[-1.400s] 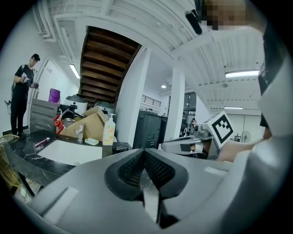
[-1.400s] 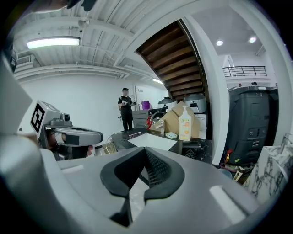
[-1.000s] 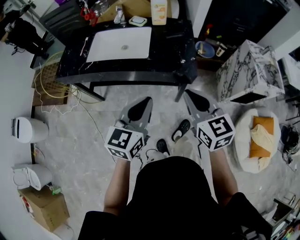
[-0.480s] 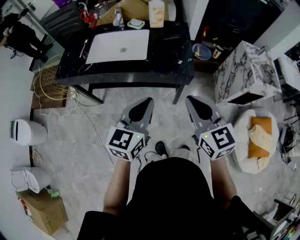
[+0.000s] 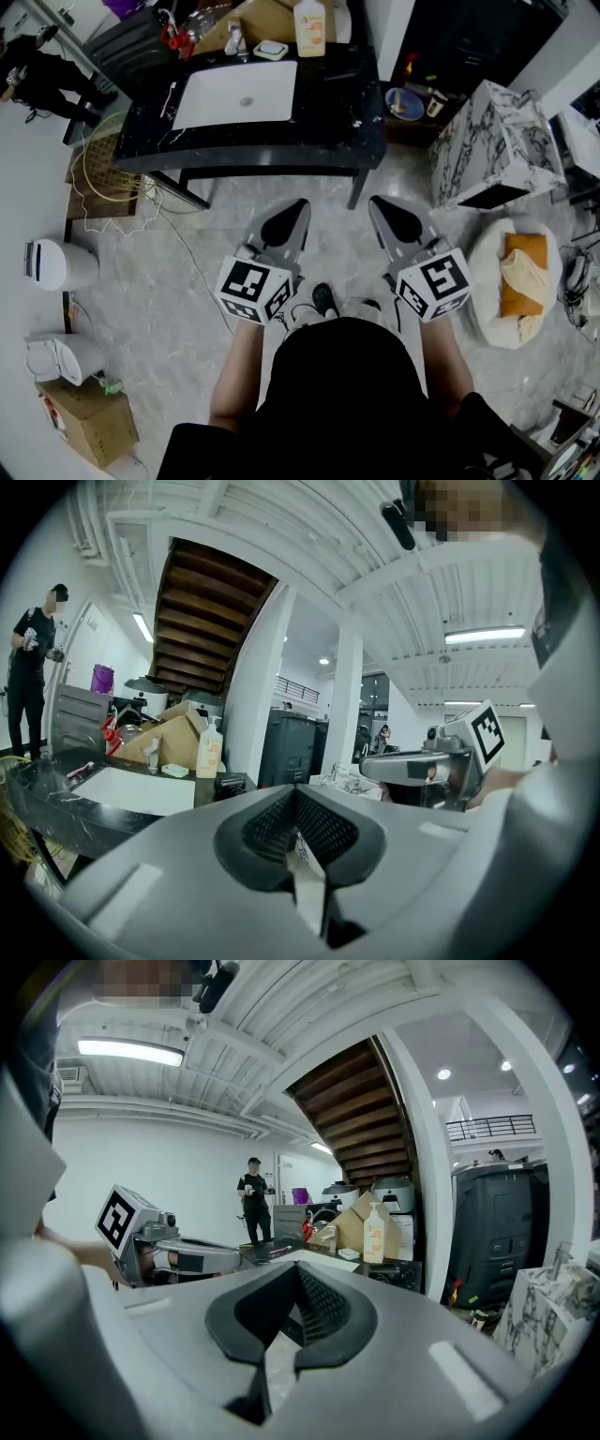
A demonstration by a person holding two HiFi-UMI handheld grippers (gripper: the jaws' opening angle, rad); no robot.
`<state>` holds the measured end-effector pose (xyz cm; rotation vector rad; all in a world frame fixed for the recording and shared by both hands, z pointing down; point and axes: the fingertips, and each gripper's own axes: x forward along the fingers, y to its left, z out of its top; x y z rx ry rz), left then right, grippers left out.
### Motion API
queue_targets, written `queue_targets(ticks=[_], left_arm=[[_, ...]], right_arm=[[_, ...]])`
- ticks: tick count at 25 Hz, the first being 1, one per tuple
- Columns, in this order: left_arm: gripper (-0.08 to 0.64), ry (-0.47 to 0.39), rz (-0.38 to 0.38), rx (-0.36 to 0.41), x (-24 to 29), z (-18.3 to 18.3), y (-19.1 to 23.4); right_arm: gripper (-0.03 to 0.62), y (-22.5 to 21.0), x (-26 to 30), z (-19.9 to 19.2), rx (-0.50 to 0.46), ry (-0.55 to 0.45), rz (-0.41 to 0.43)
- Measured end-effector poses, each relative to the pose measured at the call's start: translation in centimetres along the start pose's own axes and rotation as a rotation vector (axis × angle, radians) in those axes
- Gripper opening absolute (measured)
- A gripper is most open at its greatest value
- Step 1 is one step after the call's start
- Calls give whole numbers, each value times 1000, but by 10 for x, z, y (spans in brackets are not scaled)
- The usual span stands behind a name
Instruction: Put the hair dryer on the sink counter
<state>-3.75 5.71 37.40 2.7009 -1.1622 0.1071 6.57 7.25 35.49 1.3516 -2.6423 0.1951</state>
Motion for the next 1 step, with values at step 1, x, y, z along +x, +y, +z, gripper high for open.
queue_targets(ticks=[1], left_arm=[[-2, 3, 1, 0, 0, -2, -1]], right_arm=[[8, 0, -1, -1, 1, -1, 1]])
